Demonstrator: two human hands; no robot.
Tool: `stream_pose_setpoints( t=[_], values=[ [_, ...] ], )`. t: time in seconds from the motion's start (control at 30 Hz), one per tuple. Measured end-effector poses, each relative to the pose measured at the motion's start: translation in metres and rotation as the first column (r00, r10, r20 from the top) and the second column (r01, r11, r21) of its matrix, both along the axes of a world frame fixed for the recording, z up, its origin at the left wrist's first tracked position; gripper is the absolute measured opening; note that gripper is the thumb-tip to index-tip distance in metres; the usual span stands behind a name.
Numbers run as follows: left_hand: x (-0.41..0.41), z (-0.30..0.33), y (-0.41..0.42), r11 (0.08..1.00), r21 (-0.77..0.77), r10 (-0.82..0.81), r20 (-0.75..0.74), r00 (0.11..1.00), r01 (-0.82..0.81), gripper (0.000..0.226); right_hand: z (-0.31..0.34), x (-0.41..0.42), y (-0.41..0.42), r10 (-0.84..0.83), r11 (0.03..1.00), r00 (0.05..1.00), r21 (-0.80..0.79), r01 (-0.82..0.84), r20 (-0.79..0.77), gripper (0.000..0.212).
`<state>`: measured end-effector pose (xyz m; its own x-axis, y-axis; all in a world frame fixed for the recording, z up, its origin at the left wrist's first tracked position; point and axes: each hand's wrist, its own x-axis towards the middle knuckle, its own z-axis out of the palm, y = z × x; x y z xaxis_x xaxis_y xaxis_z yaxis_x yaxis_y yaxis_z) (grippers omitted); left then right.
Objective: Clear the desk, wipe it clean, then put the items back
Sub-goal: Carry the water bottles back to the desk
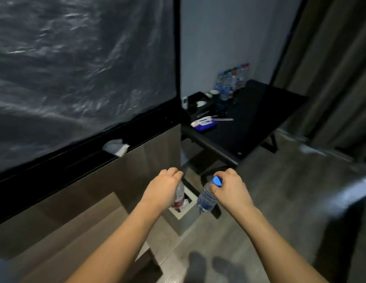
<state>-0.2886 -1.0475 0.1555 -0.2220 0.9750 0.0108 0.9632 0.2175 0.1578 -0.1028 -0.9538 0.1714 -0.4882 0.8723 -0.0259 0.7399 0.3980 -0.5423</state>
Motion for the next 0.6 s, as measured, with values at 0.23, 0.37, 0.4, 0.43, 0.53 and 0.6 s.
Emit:
stream_pose_setpoints(
  t=[0.23, 0.37, 0.4, 0.43, 0.53, 0.6],
  values=[
    [0.138, 0.023, 0.150, 0.961, 0.080, -0.267, 0.037, 0.963, 0.264, 0.058, 0.025, 0.164, 0.089, -0.337, 0.939, 0.941, 0.064, 0.339, -0.040, 0.014],
    [0.217, 0.028, 0.223, 0.917, 0.112, -0.388, 0.023, 0.921, 0.384, 0.056, 0.027, 0.250, 0.131, -0.478, 0.873, 0.876, 0.078, 0.481, -0.061, 0.017],
    [0.235, 0.029, 0.240, 0.905, 0.115, -0.414, 0.020, 0.910, 0.409, 0.055, 0.027, 0.270, 0.140, -0.505, 0.857, 0.860, 0.082, 0.510, -0.068, 0.017],
    [0.253, 0.030, 0.256, 0.892, 0.115, -0.441, 0.018, 0.897, 0.436, 0.055, 0.026, 0.288, 0.149, -0.528, 0.842, 0.846, 0.085, 0.533, -0.069, 0.017],
    [0.298, 0.031, 0.306, 0.856, 0.099, -0.512, 0.017, 0.859, 0.508, 0.055, 0.025, 0.333, 0.180, -0.581, 0.806, 0.810, 0.082, 0.586, -0.072, 0.018],
    [0.321, 0.031, 0.340, 0.834, 0.085, -0.549, 0.021, 0.836, 0.546, 0.055, 0.022, 0.355, 0.204, -0.608, 0.787, 0.791, 0.079, 0.612, -0.064, 0.017]
  ],
)
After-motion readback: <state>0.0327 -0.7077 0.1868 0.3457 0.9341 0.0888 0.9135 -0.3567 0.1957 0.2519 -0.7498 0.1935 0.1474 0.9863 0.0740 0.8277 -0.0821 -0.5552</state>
